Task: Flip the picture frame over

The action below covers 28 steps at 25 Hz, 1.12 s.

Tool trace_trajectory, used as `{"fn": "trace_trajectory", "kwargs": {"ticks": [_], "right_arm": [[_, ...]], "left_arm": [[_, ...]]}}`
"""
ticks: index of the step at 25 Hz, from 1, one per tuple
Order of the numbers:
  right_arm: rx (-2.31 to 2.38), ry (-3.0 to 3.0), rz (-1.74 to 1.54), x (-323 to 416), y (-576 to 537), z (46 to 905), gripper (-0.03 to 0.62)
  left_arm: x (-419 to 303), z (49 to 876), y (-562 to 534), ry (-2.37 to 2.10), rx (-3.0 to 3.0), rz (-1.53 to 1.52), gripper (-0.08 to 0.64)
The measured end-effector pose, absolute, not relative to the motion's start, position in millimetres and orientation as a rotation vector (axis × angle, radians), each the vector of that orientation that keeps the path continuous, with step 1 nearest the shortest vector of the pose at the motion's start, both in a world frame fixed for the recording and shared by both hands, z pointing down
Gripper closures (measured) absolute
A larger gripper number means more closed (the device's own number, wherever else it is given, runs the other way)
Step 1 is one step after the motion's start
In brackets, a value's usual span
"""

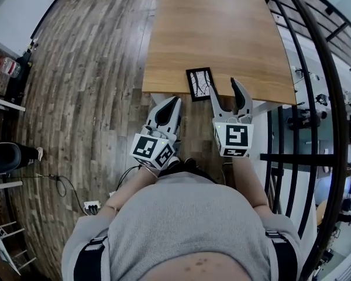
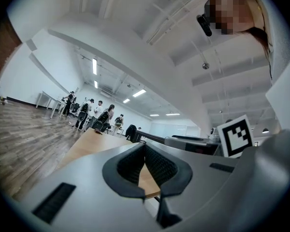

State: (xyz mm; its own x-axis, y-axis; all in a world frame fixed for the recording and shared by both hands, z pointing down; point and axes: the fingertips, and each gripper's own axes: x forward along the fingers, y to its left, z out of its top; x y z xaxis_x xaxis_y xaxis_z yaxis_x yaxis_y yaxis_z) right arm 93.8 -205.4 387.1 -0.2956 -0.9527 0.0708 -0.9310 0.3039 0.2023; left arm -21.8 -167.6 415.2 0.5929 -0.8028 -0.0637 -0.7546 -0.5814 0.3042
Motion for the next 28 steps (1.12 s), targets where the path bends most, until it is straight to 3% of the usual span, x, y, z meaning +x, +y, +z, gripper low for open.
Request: {"fn": "trace_trajectory", "kwargs": {"ticks": [2,6,9,28], "right_arm": [[1.823,-2.473,-0.162,92.5,-193.4,368.1,0.365],[1.917,-2.606,-0.032,89.8,-177.9,355.9,0.512],[1.893,-2.672,0.029,85.0,-166.2,352.9,0.575],[1.866,-2.709,0.200,75.1,-169.6,355.6,0.575]], "left_arm": [[-15.6,407.8,-168.1,-1.269,2.599,-0.301,0.554],[-4.1,393.1,-167.6,-1.239,2.640,-0.335,0.554],[1.6,388.3,-164.6,-1.229,2.658,-0.344,0.554],[6.5,376.3,-153.8,-1.227,2.703,-0.347,0.554]]}}
